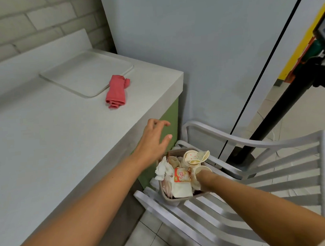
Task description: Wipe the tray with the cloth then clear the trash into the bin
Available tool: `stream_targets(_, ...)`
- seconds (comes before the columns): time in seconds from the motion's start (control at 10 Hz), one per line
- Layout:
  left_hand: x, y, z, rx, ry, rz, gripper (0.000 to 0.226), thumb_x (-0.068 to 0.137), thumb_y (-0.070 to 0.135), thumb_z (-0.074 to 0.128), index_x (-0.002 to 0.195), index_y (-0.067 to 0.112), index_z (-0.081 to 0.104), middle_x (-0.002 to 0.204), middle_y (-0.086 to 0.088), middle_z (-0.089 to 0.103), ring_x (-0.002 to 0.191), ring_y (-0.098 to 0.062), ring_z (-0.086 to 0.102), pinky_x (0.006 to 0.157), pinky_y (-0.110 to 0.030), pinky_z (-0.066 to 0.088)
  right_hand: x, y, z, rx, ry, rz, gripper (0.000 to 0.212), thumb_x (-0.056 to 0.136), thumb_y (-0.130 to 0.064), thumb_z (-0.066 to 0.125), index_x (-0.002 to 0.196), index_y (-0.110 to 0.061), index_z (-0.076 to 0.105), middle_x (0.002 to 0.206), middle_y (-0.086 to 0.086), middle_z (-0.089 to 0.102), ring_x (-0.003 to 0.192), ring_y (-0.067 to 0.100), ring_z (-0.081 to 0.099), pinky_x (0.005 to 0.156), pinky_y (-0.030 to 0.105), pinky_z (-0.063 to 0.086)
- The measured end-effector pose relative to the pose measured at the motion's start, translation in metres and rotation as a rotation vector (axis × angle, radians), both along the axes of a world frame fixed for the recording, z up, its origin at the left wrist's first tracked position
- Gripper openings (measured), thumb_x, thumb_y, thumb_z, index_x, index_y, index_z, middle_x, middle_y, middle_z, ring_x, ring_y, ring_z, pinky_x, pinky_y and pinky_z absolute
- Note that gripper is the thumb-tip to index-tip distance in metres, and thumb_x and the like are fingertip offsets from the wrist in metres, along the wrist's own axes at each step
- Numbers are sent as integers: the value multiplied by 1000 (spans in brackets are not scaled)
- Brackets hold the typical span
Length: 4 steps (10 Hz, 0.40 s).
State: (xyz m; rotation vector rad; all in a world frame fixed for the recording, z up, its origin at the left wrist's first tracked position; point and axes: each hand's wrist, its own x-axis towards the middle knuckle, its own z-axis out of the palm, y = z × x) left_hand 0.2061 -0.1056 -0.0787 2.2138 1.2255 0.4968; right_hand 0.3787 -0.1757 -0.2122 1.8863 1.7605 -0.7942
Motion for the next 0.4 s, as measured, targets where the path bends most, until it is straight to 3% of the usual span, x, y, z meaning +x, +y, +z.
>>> stream_targets(0.1,-9,2,4,5,31,15,37,94,25,51,130,18,45,128,-3,35,118,-18,43,101,-34,41,0,5,5,8,-84,125,35,91,-15,54,125,-7,55,119,12,58,92,18,44,99,30,41)
stream_targets(0.2,-14,3,10,-3,42,10,38,94,25,51,130,19,44,130,-2,34,117,-15,43,101,-32,41,-8,4,20,-25,-87,5,41,87,-18,64,125,-8,55,121,8,60,100,19,55,95,27,45)
stream_targets(0.4,-42,6,15,-8,36,-11,34,94,23,51,127,17,47,128,-1,38,107,-12,46,92,-22,38,-36,13,75,-23,-79,-42,50,93,-24,57,136,-3,44,134,13,52,117,25,56,92,29,46)
